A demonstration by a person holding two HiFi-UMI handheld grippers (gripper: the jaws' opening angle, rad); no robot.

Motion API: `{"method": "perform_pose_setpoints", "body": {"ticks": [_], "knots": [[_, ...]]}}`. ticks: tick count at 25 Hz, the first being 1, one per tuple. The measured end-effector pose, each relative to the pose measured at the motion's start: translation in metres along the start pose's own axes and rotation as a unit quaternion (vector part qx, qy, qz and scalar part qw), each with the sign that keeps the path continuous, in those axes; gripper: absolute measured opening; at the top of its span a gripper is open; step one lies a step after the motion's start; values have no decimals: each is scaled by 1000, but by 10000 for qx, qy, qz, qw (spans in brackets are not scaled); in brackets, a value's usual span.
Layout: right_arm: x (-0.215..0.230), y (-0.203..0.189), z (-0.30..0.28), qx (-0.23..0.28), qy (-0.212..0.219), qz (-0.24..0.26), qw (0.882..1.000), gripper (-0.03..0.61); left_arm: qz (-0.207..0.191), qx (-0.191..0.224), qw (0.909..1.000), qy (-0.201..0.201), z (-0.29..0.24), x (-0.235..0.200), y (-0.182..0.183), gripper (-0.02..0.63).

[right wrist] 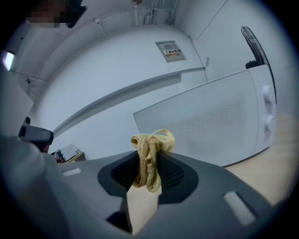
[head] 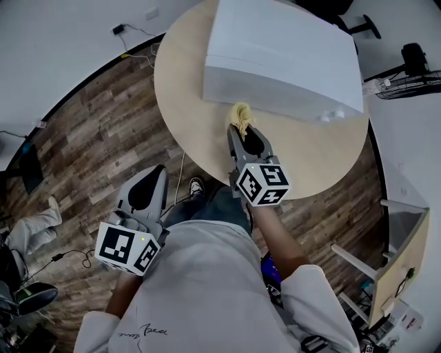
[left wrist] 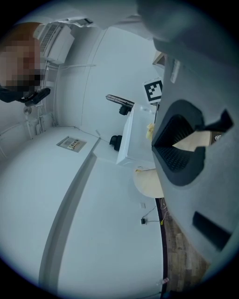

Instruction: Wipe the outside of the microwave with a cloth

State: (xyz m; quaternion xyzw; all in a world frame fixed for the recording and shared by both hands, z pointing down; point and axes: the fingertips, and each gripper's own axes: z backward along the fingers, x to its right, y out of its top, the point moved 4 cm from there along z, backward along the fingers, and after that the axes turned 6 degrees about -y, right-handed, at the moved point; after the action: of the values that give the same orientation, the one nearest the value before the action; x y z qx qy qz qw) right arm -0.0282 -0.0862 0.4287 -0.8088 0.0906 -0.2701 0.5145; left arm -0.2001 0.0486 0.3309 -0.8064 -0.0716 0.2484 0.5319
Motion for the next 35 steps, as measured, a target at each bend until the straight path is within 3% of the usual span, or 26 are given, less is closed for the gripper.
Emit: {"method": "perform_pose_setpoints", "body": {"ticks": [22,35], "knots": [[21,31,110,-78,-229,456,9987,123,-278,-48,9986,-446,-29,14,3,-8],[15,41,147,1,-389,766,9963,121,-351,-53,9979,-533,-39,21,3,-8]]}}
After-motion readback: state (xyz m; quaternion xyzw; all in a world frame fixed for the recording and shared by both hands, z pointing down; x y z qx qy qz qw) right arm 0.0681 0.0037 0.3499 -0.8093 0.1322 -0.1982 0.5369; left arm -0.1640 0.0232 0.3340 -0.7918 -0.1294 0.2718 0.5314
